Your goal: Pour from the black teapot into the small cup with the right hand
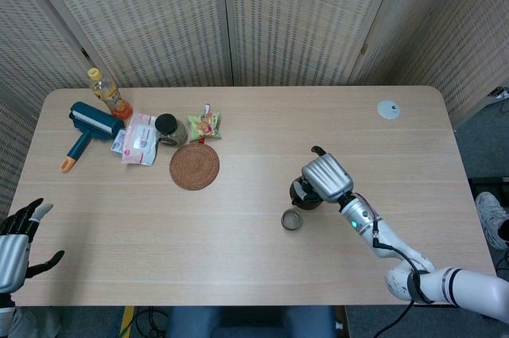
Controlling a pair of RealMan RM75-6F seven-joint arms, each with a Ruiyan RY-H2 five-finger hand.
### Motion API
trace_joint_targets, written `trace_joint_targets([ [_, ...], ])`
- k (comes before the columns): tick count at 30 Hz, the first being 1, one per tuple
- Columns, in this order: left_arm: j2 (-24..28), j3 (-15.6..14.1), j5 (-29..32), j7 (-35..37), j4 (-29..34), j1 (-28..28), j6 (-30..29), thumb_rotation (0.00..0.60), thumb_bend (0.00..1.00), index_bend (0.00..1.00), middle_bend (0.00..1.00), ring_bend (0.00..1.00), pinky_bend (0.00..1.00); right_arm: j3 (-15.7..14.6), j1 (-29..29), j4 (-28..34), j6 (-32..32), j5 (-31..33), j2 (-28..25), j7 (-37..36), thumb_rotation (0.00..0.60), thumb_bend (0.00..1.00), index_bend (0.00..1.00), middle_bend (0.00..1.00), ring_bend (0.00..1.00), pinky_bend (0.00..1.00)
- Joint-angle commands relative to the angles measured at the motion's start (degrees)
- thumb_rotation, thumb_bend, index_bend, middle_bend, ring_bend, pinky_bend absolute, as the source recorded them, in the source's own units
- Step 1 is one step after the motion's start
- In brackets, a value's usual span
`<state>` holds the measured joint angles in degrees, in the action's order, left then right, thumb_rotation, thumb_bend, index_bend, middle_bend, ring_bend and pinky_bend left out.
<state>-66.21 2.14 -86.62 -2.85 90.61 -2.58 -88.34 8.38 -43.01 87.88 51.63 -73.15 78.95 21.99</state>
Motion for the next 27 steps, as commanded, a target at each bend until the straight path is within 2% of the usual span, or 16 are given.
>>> trace_joint_targets([
  [1,-0.03,0.01,0.0,0.05,-0.03,0.02,-0.03,0.6,0.19,0.16,0.09,0.14,0.17,-0.29,-0.55,-0.32,-0.32,0.0,0.48,0.98,0.249,0.58,1.0,0.96,0.91,0.22],
  [5,-0.08,-0.05,0.01,0.05,-0.12,0.06,0.0,0.6,0.19,0.16,0.09,0.14,0.17,-0.84,-1.49,-0.86,-1.03,-0.32,0.73,3.06,0.282,0.58,1.0,0.96,0.91,0.22],
  [18,-0.41,-0.21,-0.05,0.51,-0.57,0.55,-0.55,0.6,0.19,0.16,0.09,0.14,0.17,-2.91,-3.56,-2.38,-2.2,-1.98,1.79,8.88,0.333,0.58,1.0,0.95,0.91,0.22],
  [27,-0.63,-0.31,0.01,0.87,-0.87,1.03,-1.05,0.6,0.19,0.16,0.09,0.14,0.17,-4.17,-5.27,-3.02,-2.89,-4.25,2.19,13.23,0.344,0.58,1.0,0.94,0.91,0.22],
])
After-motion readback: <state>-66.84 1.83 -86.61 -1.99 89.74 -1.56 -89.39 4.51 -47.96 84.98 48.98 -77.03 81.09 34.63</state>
